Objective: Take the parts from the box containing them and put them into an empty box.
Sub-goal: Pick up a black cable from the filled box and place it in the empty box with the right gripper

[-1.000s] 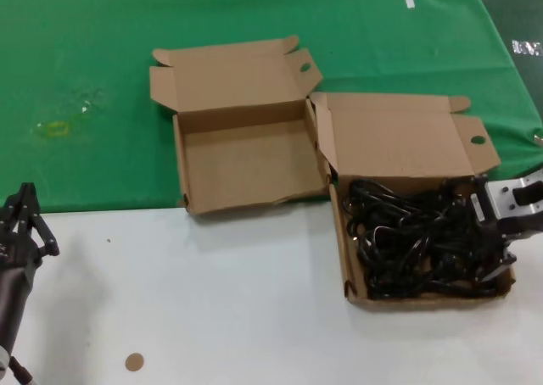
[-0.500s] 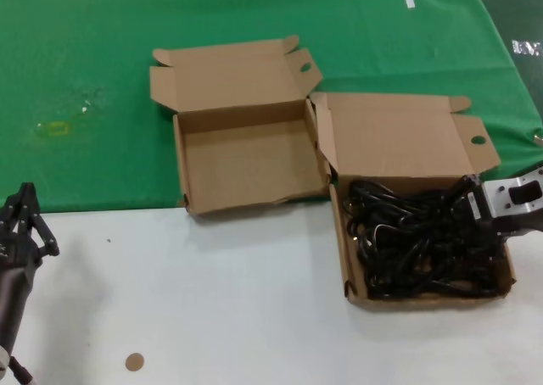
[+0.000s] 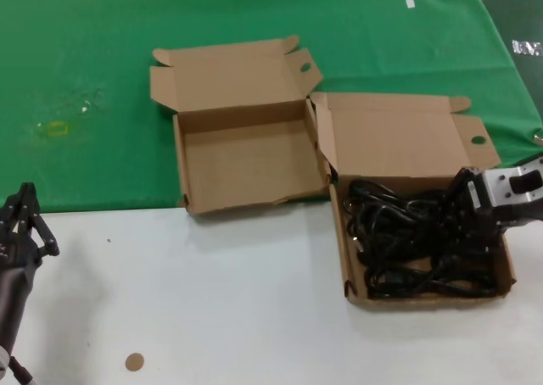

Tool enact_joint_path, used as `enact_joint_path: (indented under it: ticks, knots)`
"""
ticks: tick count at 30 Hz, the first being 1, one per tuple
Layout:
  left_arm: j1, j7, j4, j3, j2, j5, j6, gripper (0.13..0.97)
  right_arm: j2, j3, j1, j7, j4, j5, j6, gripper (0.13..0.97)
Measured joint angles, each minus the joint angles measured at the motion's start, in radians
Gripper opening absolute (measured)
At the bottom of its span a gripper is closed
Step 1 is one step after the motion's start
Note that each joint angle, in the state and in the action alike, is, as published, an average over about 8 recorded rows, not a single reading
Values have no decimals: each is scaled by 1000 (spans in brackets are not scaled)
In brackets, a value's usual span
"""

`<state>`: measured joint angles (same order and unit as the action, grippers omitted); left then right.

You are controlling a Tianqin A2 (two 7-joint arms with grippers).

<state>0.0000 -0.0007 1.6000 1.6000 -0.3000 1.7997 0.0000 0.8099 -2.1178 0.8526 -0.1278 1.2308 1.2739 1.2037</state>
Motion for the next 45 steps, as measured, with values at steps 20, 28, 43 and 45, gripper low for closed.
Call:
enact_joint_path:
  ticks: [20,28,43,45]
  knots:
    - [0,0,0,0,0,0,0,152,-125,5,163,120,38,0,34,212]
    - [0,0,0,0,0,0,0,152,-287,-41,214,148,-19,-53,-50,212]
    - [0,0,0,0,0,0,0,152,-522,-99,276,116,-251,-114,-207,211]
    - [0,0,0,0,0,0,0,152,-536,-102,282,103,-281,-116,-220,211]
